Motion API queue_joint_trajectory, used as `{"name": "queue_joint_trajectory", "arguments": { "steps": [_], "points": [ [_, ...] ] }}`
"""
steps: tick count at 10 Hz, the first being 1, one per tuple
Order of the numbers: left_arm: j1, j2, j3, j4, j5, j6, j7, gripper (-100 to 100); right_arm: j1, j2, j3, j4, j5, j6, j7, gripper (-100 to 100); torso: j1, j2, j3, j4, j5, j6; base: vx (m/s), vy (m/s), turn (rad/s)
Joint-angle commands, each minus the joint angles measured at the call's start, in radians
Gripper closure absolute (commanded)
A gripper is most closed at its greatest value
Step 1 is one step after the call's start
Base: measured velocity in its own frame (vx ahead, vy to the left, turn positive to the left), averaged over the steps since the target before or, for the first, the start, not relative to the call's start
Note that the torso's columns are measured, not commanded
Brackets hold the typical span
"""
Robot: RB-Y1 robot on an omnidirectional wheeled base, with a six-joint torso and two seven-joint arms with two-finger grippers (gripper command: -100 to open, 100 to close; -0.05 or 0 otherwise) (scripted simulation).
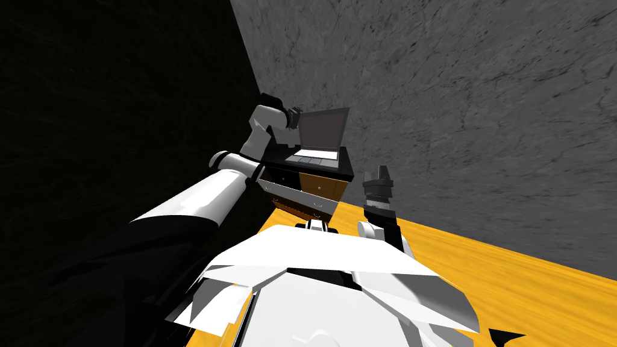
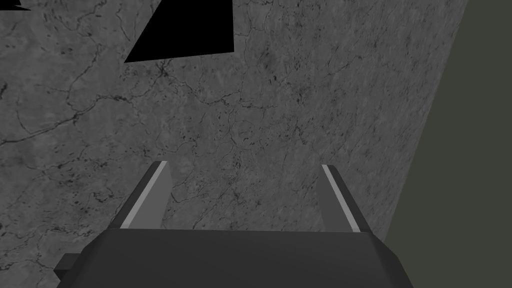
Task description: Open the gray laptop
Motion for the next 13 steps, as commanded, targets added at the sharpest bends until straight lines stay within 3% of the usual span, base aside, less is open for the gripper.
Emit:
{"name": "queue_joint_trajectory", "arguments": {
  "steps": [1,2,5,6,7,8,9,10,13],
  "points": [
    [0.038,-0.025,0.020,0.006,-0.043,-0.073,0.002,100,0.000,0.000,0.000,0.000,0.000,0.000,0.000,0,0.000,0.000,0.000,0.001,0.000,0.000,-0.052,0.010,-0.013],
    [0.038,-0.025,0.020,0.006,-0.043,-0.093,0.002,100,0.000,0.000,0.000,0.000,0.000,0.000,0.000,0,0.001,0.000,0.000,-0.001,0.001,-0.001,-0.054,0.005,-0.004],
    [0.085,-0.058,0.048,0.017,-0.101,-0.183,0.003,100,0.000,0.000,0.000,0.000,0.000,0.000,0.000,0,0.000,-0.001,0.000,0.001,0.000,-0.001,-0.055,0.003,-0.002],
    [0.085,-0.058,0.048,0.017,-0.101,-0.211,0.003,100,0.000,0.000,0.000,0.000,0.000,0.000,0.000,0,0.000,-0.001,-0.001,0.000,0.000,-0.001,-0.051,0.005,-0.001],
    [0.109,-0.075,0.063,0.023,-0.130,-0.243,0.003,100,0.000,0.000,0.000,0.000,0.000,0.000,0.000,0,0.000,-0.002,-0.001,0.001,0.000,-0.001,-0.057,0.007,-0.005],
    [0.109,-0.075,0.063,0.023,-0.130,-0.270,0.003,100,0.000,0.000,0.000,0.000,0.000,0.000,0.000,0,0.000,-0.002,-0.001,0.000,0.000,-0.001,-0.049,0.007,0.001],
    [0.133,-0.092,0.077,0.028,-0.159,-0.301,0.003,100,0.000,0.000,0.000,0.000,0.000,0.000,0.000,0,0.000,-0.003,-0.002,0.001,0.000,-0.001,-0.054,0.009,-0.002],
    [0.133,-0.092,0.077,0.028,-0.159,-0.329,0.003,100,0.000,0.000,0.000,0.000,0.000,0.000,0.000,0,0.000,-0.003,-0.002,-0.001,0.000,-0.001,-0.048,0.006,-0.004],
    [0.180,-0.125,0.106,0.039,-0.217,-0.419,0.004,100,0.000,0.000,0.000,0.000,0.000,0.000,0.000,0,0.000,-0.003,-0.002,0.000,0.000,-0.001,-0.052,0.006,-0.004]
  ]
}}
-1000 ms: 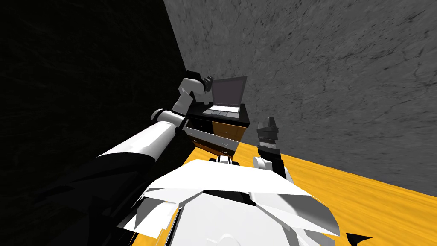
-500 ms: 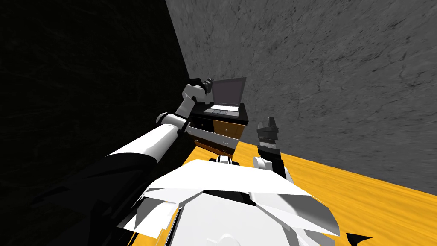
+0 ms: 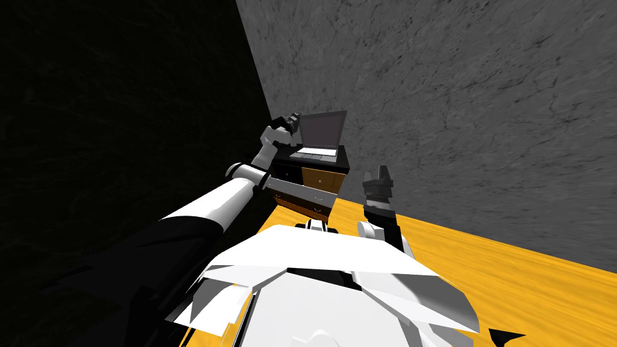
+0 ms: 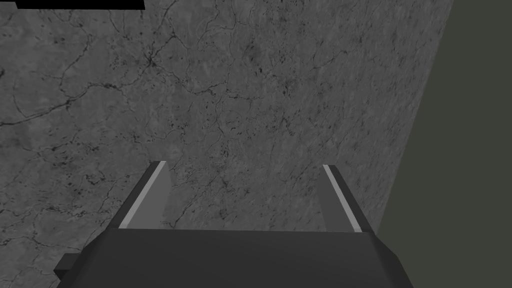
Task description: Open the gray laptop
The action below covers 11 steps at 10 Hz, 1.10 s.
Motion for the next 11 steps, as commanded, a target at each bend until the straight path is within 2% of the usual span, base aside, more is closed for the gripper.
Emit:
{"name": "queue_joint_trajectory", "arguments": {
  "steps": [1,2,3,4,5,6,7,8,9,10,11],
  "points": [
    [0.028,-0.020,0.016,0.007,-0.034,-0.077,0.001,100,0.000,0.000,0.000,0.000,0.000,0.000,0.000,0,0.000,0.000,0.000,-0.001,0.000,0.000,-0.051,0.003,0.000],
    [0.052,-0.037,0.030,0.012,-0.063,-0.109,0.002,100,0.000,0.000,0.000,0.000,0.000,0.000,0.000,0,0.000,0.000,0.000,0.000,0.000,0.000,-0.048,0.004,-0.003],
    [0.052,-0.037,0.030,0.012,-0.063,-0.135,0.002,100,0.000,0.000,0.000,0.000,0.000,0.000,0.000,0,-0.001,0.001,0.000,-0.001,0.000,0.000,-0.045,0.004,0.001],
    [0.076,-0.054,0.045,0.018,-0.092,-0.164,0.002,100,0.000,0.000,0.000,0.000,0.000,0.000,0.000,0,-0.001,0.000,0.000,0.000,0.000,0.000,-0.052,0.011,-0.007],
    [0.076,-0.054,0.045,0.018,-0.092,-0.193,0.002,100,0.000,0.000,0.000,0.000,0.000,0.000,0.000,0,0.000,0.000,0.000,-0.001,0.000,0.000,-0.045,0.005,-0.004],
    [0.070,-0.050,0.043,0.016,-0.088,-0.172,0.002,100,0.000,0.000,0.000,0.000,0.000,0.000,0.000,0,-0.001,0.001,0.000,0.000,0.000,0.000,-0.019,0.000,0.006],
    [0.101,-0.065,0.056,0.014,-0.105,-0.228,-0.001,100,0.000,0.000,0.000,0.000,0.000,0.000,0.000,0,-0.001,0.000,0.000,0.001,-0.001,0.001,0.000,-0.006,0.022],
    [0.101,-0.065,0.056,0.014,-0.105,-0.242,-0.001,100,0.000,0.000,0.000,0.000,0.000,0.000,0.000,0,-0.001,-0.001,-0.001,-0.001,0.000,0.000,-0.004,-0.012,0.018],
    [0.131,-0.081,0.069,0.013,-0.121,-0.276,-0.003,100,0.000,0.000,0.000,0.000,0.000,0.000,0.000,0,-0.001,-0.001,-0.001,0.000,-0.001,0.001,0.004,-0.015,0.019],
    [0.131,-0.081,0.069,0.013,-0.121,-0.306,-0.003,100,0.000,0.000,0.000,0.000,0.000,0.000,0.000,0,-0.001,-0.002,-0.001,-0.001,0.000,0.001,0.000,-0.014,0.013],
    [0.161,-0.096,0.082,0.011,-0.138,-0.336,-0.006,100,0.000,0.000,0.000,0.000,0.000,0.000,0.000,0,-0.001,-0.002,-0.002,0.000,-0.001,0.001,0.005,-0.012,0.018]
  ]
}}
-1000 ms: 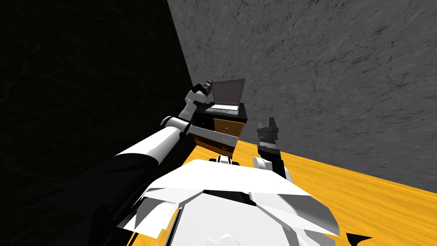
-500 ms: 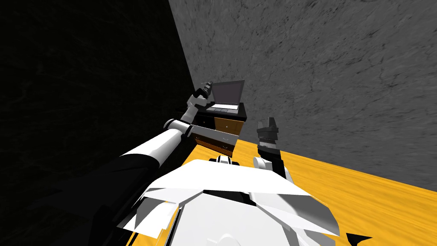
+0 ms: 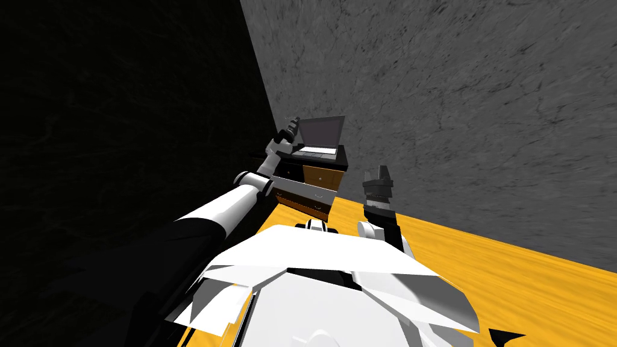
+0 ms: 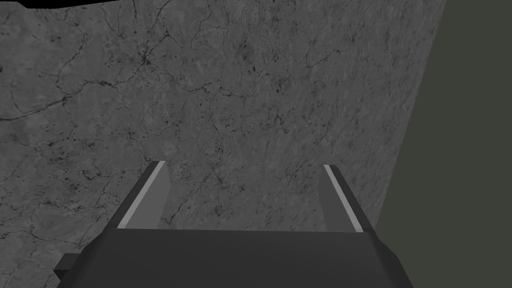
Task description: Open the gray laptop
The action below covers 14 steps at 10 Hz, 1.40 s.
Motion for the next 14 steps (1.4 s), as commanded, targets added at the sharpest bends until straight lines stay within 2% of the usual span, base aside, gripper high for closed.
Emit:
{"name": "queue_joint_trajectory", "arguments": {
  "steps": [1,2,4,5,6,7,8,9,10,11,13,14],
  "points": [
    [0.035,-0.020,0.016,-0.003,-0.020,-0.081,-0.003,100,0.000,0.000,0.000,0.000,0.000,0.000,0.000,0,0.000,0.000,0.000,-0.002,0.000,0.000,0.000,-0.013,0.012],
    [0.065,-0.035,0.028,-0.005,-0.036,-0.111,-0.005,100,0.000,0.000,0.000,0.000,0.000,0.000,0.000,0,0.000,0.000,0.000,0.000,0.000,0.000,0.003,-0.014,0.021],
    [0.065,-0.035,0.028,-0.005,-0.036,-0.148,-0.005,100,0.000,0.000,0.000,0.000,0.000,0.000,0.000,0,-0.001,-0.001,0.000,-0.001,0.000,0.001,0.000,-0.006,0.005],
    [0.095,-0.051,0.041,-0.007,-0.053,-0.189,-0.008,100,0.000,0.000,0.000,0.000,0.000,0.000,0.000,0,-0.001,0.001,0.001,0.001,-0.001,0.000,0.007,-0.006,0.015],
    [0.095,-0.051,0.041,-0.007,-0.053,-0.212,-0.008,100,0.000,0.000,0.000,0.000,0.000,0.000,0.000,0,0.000,0.001,0.001,-0.001,0.000,0.000,0.004,-0.011,0.012],
    [0.125,-0.066,0.054,-0.009,-0.069,-0.242,-0.010,100,0.000,0.000,0.000,0.000,0.000,0.000,0.000,0,0.000,0.001,0.001,0.000,0.000,0.000,0.010,-0.011,0.014],
    [0.125,-0.066,0.054,-0.009,-0.069,-0.276,-0.010,100,0.000,0.000,0.000,0.000,0.000,0.000,0.000,0,0.000,0.001,0.001,-0.002,0.001,-0.001,0.000,-0.014,0.012],
    [0.155,-0.081,0.066,-0.010,-0.085,-0.307,-0.013,100,0.000,0.000,0.000,0.000,0.000,0.000,0.000,0,0.000,0.001,0.001,-0.001,0.000,0.000,0.001,-0.014,0.022],
    [0.155,-0.081,0.066,-0.010,-0.085,-0.334,-0.013,100,0.000,0.000,0.000,0.000,0.000,0.000,0.000,0,0.000,0.001,0.001,-0.001,0.000,0.000,-0.003,-0.012,0.013],
    [0.185,-0.097,0.079,-0.012,-0.101,-0.363,-0.015,100,0.000,0.000,0.000,0.000,0.000,0.000,0.000,0,-0.001,0.001,0.001,0.000,0.000,0.000,0.005,-0.014,0.012],
    [0.185,-0.097,0.079,-0.012,-0.101,-0.404,-0.015,100,0.000,0.000,0.000,0.000,0.000,0.000,0.000,0,0.000,0.001,0.001,0.000,0.000,0.000,-0.002,-0.009,0.008],
    [0.215,-0.112,0.092,-0.014,-0.118,-0.439,-0.017,100,0.000,0.000,0.000,0.000,0.000,0.000,0.000,0,0.000,0.002,0.001,0.001,0.000,0.000,0.004,-0.007,0.009]
  ]
}}
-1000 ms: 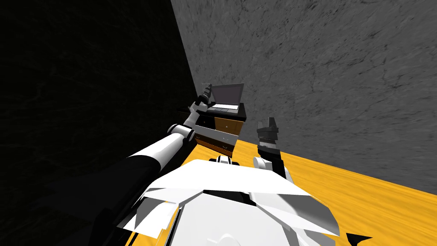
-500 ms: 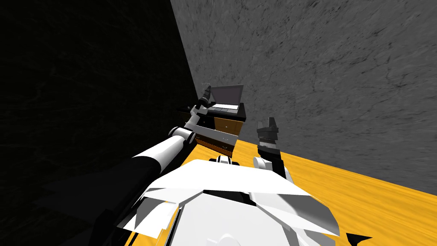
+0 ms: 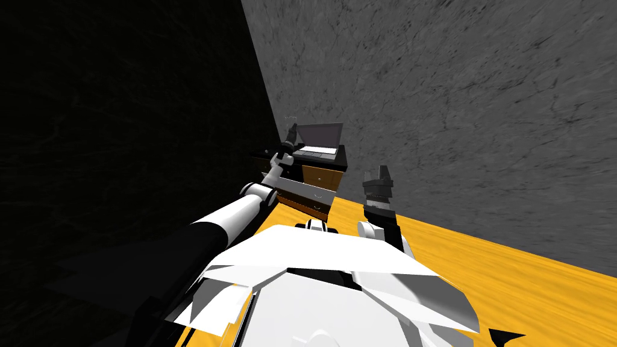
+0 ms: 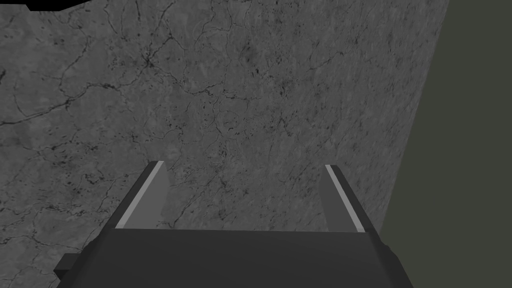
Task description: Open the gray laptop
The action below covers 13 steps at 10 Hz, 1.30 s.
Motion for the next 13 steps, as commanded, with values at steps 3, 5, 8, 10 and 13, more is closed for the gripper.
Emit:
{"name": "queue_joint_trajectory", "arguments": {
  "steps": [3,5,8,10,13],
  "points": [
    [0.061,-0.032,0.024,-0.001,-0.033,-0.137,-0.004,100,0.000,0.000,0.000,0.000,0.000,0.000,0.000,0,0.000,0.001,0.001,-0.001,0.000,0.000,0.003,-0.011,0.014],
    [0.089,-0.040,0.032,-0.005,-0.045,-0.174,0.010,100,0.000,0.000,0.000,0.000,0.000,0.000,0.000,0,0.000,0.001,0.001,0.001,0.000,0.000,0.021,-0.015,0.033],
    [0.123,-0.054,0.041,-0.015,-0.060,-0.251,0.021,100,0.000,0.000,0.000,0.000,0.000,0.000,0.000,0,0.001,-0.002,-0.001,-0.001,0.001,-0.001,0.061,-0.030,0.052],
    [0.157,-0.068,0.050,-0.025,-0.075,-0.311,0.032,100,0.000,0.000,0.000,0.000,0.000,0.000,0.000,0,0.003,-0.006,-0.003,-0.005,0.003,0.000,0.065,-0.034,0.054],
    [0.192,-0.082,0.059,-0.035,-0.090,-0.382,0.043,100,0.000,0.000,0.000,0.000,0.000,0.000,0.000,0,0.003,-0.010,-0.005,-0.009,0.004,0.000,0.032,-0.024,0.032]
  ]
}}
